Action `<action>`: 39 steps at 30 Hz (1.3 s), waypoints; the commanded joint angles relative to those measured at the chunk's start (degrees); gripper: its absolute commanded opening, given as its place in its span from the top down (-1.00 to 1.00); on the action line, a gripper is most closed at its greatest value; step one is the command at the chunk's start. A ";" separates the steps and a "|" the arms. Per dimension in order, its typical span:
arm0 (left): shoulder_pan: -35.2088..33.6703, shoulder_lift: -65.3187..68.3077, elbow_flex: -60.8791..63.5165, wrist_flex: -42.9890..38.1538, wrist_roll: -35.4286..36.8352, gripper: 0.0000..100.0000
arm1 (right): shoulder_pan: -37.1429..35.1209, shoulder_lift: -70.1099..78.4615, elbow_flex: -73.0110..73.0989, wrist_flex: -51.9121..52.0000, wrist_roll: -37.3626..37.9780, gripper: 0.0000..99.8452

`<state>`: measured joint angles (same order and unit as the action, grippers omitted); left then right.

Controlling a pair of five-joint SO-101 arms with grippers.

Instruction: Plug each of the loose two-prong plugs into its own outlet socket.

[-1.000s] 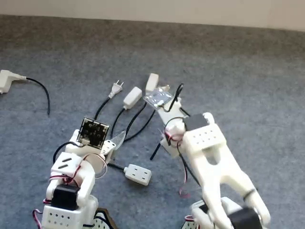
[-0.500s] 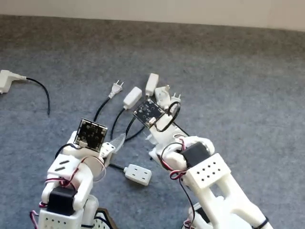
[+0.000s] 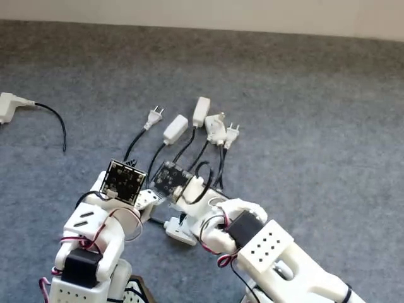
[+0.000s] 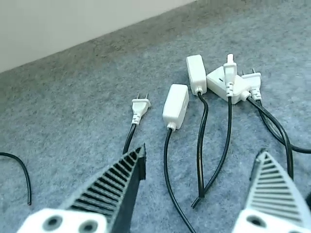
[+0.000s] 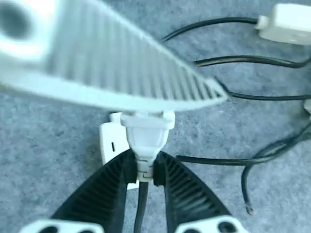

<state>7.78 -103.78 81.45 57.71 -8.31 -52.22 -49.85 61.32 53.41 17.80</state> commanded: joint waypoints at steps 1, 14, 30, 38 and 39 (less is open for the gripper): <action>0.75 -0.40 1.89 -2.29 0.26 0.31 | -0.75 -2.07 -0.84 -0.75 -0.70 0.99; 0.84 -0.40 5.14 -2.73 0.18 0.31 | 5.58 -1.54 -22.90 15.08 -0.35 0.99; 6.64 -0.40 6.55 -2.55 0.18 0.31 | 6.90 -0.75 -25.63 15.87 -0.44 0.99; 0.57 -0.40 3.91 -1.85 -0.97 0.34 | 11.47 11.56 -31.08 21.49 3.87 0.99; -1.71 -0.40 2.68 -1.76 -0.97 0.36 | 11.47 13.14 -32.22 22.37 4.66 0.99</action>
<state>11.74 -103.78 88.13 55.78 -8.57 -41.76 -40.18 34.07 73.71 20.18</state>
